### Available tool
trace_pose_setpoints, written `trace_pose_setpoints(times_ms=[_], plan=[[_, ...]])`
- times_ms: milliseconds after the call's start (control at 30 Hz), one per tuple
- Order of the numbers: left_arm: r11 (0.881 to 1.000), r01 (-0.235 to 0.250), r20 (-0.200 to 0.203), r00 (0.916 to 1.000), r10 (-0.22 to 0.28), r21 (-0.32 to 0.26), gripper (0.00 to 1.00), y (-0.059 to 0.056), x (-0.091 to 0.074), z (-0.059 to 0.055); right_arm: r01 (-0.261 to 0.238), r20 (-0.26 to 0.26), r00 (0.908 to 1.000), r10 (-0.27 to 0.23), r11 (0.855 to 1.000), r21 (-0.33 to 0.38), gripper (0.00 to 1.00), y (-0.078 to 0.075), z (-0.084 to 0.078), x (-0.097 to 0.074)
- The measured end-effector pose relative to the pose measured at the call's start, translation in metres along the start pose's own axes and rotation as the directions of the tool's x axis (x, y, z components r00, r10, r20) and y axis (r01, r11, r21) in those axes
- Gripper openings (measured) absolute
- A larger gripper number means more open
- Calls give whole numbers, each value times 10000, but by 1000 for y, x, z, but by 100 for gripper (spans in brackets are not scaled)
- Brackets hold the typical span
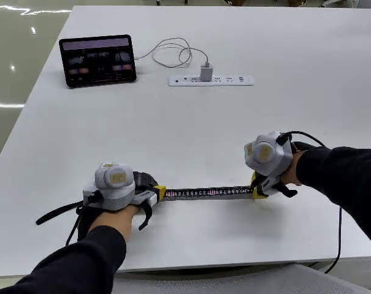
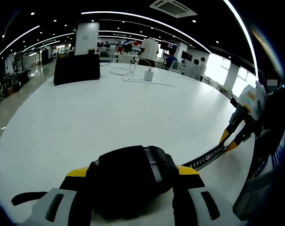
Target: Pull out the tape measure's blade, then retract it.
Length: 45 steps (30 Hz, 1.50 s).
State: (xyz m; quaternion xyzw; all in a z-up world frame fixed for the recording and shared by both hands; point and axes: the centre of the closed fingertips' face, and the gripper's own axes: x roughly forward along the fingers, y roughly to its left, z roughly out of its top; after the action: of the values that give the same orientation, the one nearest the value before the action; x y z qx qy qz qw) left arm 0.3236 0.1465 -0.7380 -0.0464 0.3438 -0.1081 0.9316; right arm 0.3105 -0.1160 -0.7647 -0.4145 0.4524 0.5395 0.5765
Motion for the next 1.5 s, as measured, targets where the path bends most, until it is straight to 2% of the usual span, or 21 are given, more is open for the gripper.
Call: trace_pose_setpoints(times_ms=[400, 1000, 1233, 1500], plan=[[9994, 28, -172, 9998, -22, 336, 64, 0, 0, -2, 6, 113, 9999, -10, 9994, 348, 11, -1, 1, -1], [9994, 82, -221, 9997, -75, 324, 64, 1, 0, -3, -128, 289, 9995, 128, 9999, -6, 11, 0, 14, 2], [9994, 82, -215, 9997, -75, 325, 64, 1, 1, -2, -147, 278, 9995, 164, 9979, -626, 11, 2, 17, 2], [9994, 92, -216, 9997, -85, 347, 64, 1, 1, -2, -162, 391, 9991, 182, 9985, -527, 11, 2, 19, 3]])
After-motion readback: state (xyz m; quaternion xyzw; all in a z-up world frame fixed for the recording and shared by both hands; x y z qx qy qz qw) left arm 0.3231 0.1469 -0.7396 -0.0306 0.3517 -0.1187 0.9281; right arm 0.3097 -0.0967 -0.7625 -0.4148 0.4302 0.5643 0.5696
